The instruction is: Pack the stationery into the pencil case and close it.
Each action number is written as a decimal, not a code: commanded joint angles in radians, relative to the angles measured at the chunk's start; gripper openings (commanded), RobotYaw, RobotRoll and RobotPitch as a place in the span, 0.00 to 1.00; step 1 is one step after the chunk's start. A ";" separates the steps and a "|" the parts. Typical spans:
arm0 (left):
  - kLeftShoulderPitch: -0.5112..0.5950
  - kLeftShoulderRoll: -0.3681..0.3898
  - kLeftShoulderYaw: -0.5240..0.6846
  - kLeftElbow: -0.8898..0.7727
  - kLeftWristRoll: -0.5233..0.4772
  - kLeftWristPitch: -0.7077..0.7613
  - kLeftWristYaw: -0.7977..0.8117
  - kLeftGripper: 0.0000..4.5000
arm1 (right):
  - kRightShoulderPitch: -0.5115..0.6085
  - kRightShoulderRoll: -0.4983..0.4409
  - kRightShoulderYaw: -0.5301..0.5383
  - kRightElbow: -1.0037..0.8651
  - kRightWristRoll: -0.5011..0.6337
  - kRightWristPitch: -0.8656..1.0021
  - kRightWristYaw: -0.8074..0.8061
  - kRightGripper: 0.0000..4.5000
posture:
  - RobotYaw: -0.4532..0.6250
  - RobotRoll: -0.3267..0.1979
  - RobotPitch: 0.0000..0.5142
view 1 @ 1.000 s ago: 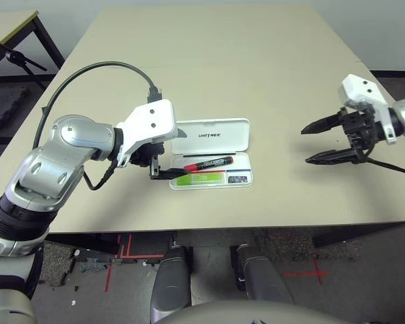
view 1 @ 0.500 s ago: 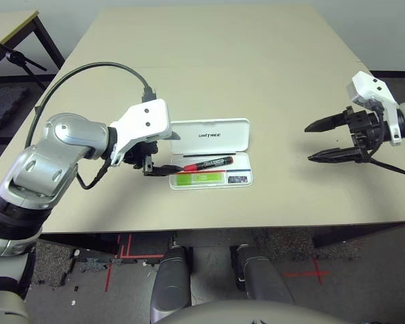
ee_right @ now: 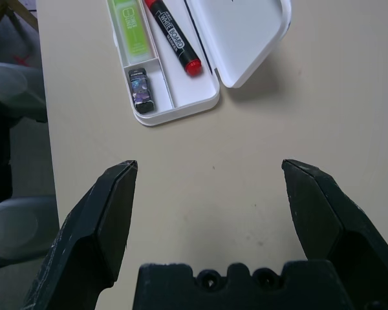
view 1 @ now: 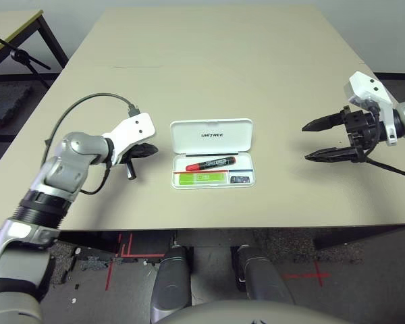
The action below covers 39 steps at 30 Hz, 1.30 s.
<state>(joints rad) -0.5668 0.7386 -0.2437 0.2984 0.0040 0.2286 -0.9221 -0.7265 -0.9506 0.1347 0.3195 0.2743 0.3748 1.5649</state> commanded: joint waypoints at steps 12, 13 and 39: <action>-0.111 -0.153 0.057 0.141 -0.014 -0.071 0.035 0.01 | 0.009 0.011 -0.012 -0.027 0.001 0.005 -0.017 1.00 | 0.43 0.62 0.20; -0.108 -0.154 0.059 0.124 -0.026 -0.068 0.018 0.01 | 0.010 0.011 -0.013 -0.027 0.001 0.004 -0.018 1.00 | 0.43 0.62 0.20; 0.062 -0.130 -0.024 -0.381 -0.158 0.104 -0.221 0.01 | 0.011 0.044 0.006 -0.016 -0.022 -0.021 -0.032 1.00 | 0.43 0.62 0.21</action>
<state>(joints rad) -0.5159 0.6092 -0.2464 -0.0585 -0.1449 0.3209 -1.1313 -0.7195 -0.9076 0.1385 0.3126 0.2615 0.3583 1.5355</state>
